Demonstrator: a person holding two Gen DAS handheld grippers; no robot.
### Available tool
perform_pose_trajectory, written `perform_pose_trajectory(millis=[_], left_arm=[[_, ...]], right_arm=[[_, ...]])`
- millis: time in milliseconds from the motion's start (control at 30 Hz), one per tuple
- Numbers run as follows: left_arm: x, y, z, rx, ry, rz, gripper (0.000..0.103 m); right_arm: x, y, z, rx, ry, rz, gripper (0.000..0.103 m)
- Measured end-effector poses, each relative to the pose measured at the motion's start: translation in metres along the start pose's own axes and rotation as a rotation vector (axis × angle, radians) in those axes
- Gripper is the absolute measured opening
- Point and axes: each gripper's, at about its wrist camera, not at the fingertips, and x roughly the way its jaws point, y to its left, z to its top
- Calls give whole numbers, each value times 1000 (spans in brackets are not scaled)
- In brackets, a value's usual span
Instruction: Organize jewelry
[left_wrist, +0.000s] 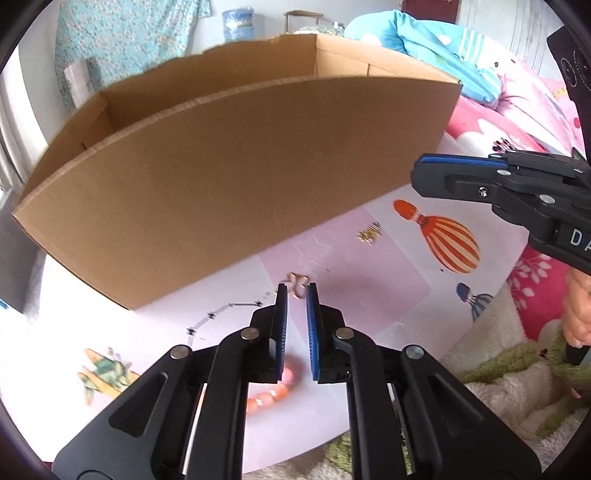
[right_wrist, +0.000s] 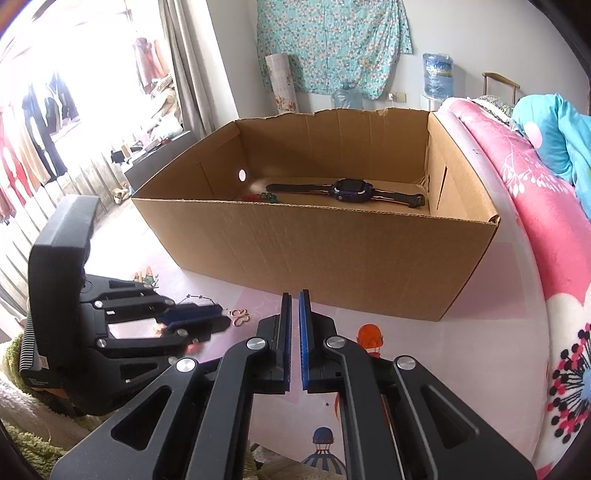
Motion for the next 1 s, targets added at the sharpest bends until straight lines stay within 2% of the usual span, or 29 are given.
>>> perform_pose_trajectory(millis=[100, 167, 333, 800, 967, 1000], left_arm=[[9, 1, 3, -23, 26, -16, 13], [10, 2, 5, -36, 28, -18, 23], [14, 1, 11, -33, 29, -23, 28], [19, -11, 13, 15, 5, 33, 27], [20, -14, 13, 24, -15, 37, 12], [20, -16, 12, 31, -19, 41, 12]], right_arm=[[0, -1, -1, 5, -3, 0, 4], [-1, -3, 0, 7, -7, -1, 4], [0, -5, 0, 19, -10, 0, 4], [6, -11, -1, 43, -1, 4, 4], [7, -9, -1, 43, 0, 5, 4], [7, -9, -1, 42, 1, 4, 4]])
